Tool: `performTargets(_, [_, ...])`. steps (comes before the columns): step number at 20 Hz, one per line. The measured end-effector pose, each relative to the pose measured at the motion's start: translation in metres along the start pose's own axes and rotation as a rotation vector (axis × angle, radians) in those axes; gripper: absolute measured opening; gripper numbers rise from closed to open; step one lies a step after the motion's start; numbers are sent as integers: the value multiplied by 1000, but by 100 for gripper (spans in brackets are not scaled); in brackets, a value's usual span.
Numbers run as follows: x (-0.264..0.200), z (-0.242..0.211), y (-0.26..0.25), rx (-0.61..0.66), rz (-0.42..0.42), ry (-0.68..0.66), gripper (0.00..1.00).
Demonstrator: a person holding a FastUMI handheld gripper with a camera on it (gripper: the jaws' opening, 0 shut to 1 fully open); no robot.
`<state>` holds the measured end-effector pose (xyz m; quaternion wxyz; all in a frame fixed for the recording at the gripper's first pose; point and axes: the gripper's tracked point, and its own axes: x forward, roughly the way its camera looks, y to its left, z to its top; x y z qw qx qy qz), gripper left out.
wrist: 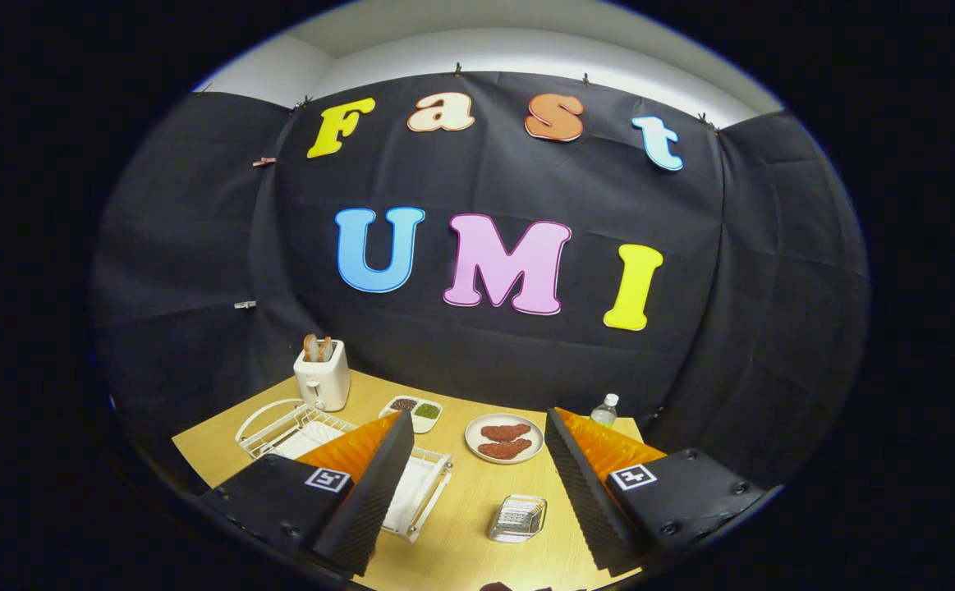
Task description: Take the plate from the dish rack, then take the spoon from the basket and place it into the plate.
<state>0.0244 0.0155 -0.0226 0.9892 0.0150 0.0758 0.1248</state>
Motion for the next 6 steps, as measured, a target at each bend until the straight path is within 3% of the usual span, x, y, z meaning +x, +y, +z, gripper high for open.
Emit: performTargets(6, [-2, -5, -9, -1, -13, 13, 98])
